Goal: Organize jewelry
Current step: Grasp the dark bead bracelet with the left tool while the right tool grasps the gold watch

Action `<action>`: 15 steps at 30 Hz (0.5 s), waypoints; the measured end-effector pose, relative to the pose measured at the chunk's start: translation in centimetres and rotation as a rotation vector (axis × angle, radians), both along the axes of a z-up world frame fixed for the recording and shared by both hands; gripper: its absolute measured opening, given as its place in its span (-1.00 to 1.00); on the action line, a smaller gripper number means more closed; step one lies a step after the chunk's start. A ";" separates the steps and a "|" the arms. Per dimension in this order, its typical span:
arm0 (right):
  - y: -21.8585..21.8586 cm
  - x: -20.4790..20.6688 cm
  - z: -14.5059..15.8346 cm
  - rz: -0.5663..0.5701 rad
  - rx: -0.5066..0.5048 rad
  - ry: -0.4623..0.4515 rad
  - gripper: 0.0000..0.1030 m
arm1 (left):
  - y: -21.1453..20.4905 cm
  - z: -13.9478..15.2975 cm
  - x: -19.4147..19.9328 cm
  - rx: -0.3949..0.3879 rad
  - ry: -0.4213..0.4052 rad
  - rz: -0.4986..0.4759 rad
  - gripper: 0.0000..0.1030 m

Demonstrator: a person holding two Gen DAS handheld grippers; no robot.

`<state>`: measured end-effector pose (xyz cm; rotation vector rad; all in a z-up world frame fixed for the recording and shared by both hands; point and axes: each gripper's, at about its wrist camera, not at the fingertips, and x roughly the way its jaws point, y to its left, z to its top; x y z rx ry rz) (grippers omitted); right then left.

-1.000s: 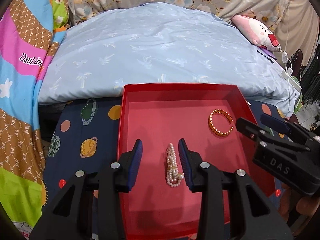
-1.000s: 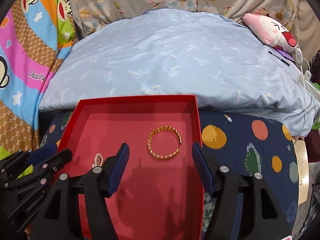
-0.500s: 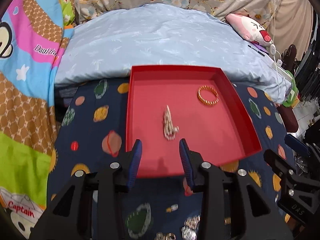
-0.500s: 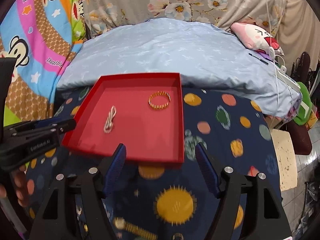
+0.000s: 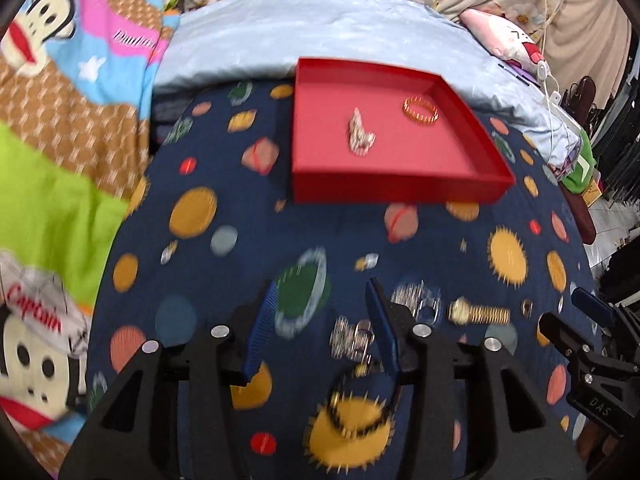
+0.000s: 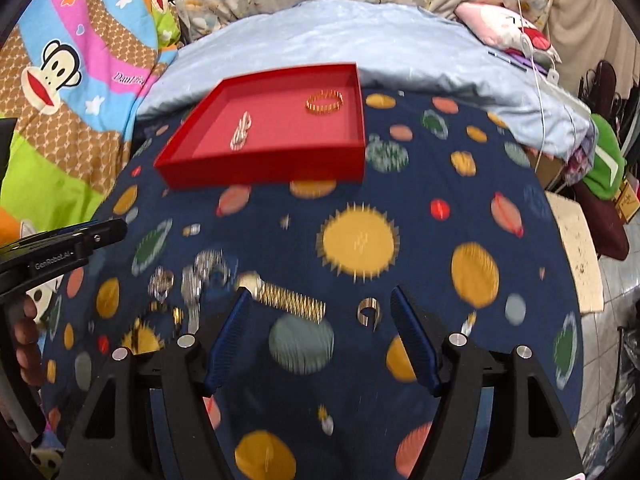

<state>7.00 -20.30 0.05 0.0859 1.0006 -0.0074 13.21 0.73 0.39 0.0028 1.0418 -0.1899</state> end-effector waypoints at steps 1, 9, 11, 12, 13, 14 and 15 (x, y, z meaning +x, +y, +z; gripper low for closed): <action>0.0 -0.5 -0.4 -0.002 0.003 0.008 0.36 | 0.2 -0.2 -0.5 0.004 0.004 0.000 -0.15; 0.9 -2.9 -2.1 0.025 0.005 0.040 0.36 | 0.2 -2.9 -4.2 0.020 0.060 -0.020 -0.15; 1.1 -2.7 -2.2 0.039 0.010 0.033 0.35 | 0.1 -3.4 -4.6 0.026 0.071 -0.024 -0.15; 1.3 -2.5 -2.3 0.047 0.008 0.027 0.34 | 0.0 -3.6 -4.9 0.032 0.074 -0.025 -0.15; 1.5 -2.2 -2.3 0.061 0.005 0.020 0.32 | -0.1 -3.8 -5.0 0.035 0.078 -0.025 -0.15; 1.7 -1.8 -2.3 0.079 0.002 0.013 0.32 | -0.1 -4.0 -5.2 0.032 0.085 -0.026 -0.15; 2.0 -1.3 -2.3 0.096 -0.006 0.009 0.30 | -0.1 -4.1 -5.2 0.031 0.088 -0.026 -0.15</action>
